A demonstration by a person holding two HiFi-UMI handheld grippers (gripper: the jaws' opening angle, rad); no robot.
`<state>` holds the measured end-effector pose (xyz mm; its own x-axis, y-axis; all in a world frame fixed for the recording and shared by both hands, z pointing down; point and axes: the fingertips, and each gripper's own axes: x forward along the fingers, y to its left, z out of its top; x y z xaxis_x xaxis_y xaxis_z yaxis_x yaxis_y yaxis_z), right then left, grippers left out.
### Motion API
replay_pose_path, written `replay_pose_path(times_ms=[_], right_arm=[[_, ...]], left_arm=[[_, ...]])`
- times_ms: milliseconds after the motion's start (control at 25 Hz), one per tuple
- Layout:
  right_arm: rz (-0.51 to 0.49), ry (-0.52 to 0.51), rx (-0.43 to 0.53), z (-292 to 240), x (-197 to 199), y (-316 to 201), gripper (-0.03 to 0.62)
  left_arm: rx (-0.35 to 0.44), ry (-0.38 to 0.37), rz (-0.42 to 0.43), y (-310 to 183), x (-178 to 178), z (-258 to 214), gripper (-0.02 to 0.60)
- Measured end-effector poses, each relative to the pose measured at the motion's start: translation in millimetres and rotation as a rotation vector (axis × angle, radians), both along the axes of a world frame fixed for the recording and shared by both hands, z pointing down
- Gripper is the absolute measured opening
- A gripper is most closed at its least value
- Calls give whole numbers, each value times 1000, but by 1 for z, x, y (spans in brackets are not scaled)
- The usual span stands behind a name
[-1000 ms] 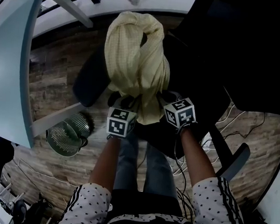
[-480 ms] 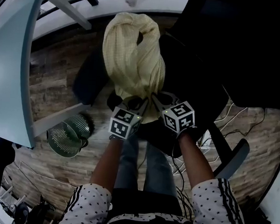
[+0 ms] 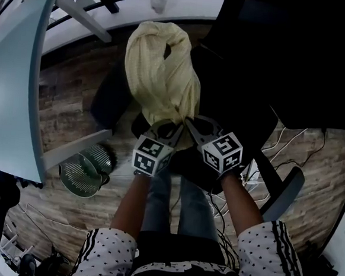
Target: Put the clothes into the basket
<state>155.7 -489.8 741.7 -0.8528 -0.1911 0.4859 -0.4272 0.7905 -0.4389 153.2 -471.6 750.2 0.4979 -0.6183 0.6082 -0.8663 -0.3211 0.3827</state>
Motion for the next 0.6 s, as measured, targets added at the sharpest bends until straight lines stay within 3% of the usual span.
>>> replay_pose_path(times_ms=[600], right_arm=[[91,-117,160,-93,-3,-25,34]], left_arm=[[163,-18,12,-27,5,-83,38]])
